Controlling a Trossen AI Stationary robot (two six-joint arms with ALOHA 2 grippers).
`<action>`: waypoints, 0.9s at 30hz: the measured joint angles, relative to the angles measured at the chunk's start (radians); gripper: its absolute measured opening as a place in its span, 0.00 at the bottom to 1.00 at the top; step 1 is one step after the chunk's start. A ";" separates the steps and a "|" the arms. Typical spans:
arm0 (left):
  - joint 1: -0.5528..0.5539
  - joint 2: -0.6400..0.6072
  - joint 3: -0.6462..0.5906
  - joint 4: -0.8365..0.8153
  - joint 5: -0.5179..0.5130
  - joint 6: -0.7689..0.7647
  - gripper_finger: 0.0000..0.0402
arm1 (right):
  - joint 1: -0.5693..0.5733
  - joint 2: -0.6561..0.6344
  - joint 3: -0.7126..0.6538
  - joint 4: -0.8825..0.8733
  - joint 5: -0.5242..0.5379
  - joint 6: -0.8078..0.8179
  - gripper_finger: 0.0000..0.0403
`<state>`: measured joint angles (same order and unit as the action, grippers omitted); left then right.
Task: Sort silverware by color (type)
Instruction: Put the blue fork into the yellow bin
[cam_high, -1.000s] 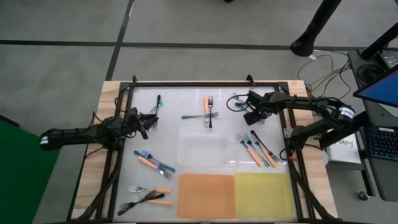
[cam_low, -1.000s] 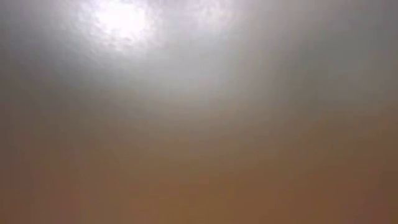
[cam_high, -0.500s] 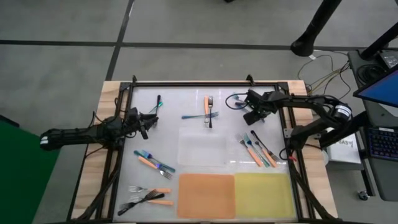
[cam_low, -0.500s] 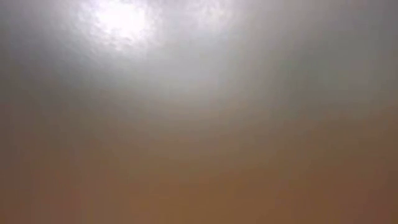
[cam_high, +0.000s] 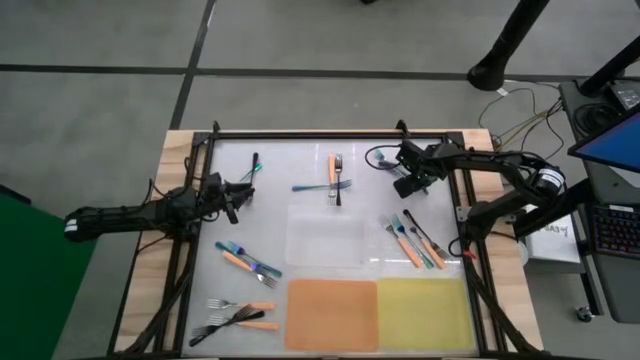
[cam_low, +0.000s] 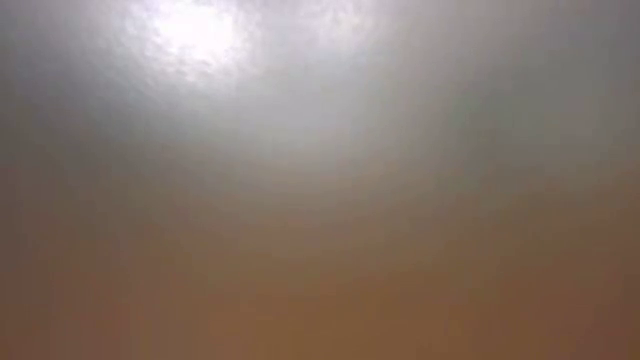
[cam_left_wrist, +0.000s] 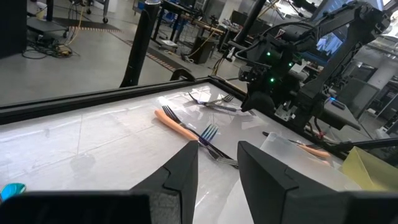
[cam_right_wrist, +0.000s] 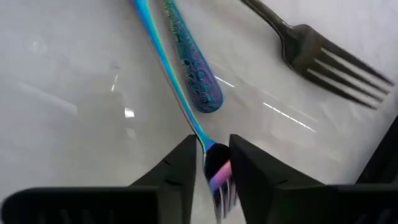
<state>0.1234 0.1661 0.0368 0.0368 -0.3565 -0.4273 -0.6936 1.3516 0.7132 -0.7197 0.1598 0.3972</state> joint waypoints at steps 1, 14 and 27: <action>0.000 0.000 0.000 0.000 0.000 0.000 0.24 | -0.005 0.005 0.000 0.000 0.000 -0.005 0.17; 0.000 0.000 0.000 0.000 0.000 0.000 0.24 | -0.023 0.056 0.000 -0.004 0.003 -0.015 0.02; 0.000 0.000 0.000 0.000 0.000 0.000 0.24 | -0.015 -0.085 0.090 -0.047 -0.255 -0.023 0.02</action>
<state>0.1231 0.1661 0.0368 0.0368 -0.3565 -0.4274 -0.7091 1.2671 0.8029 -0.7665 -0.0951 0.3744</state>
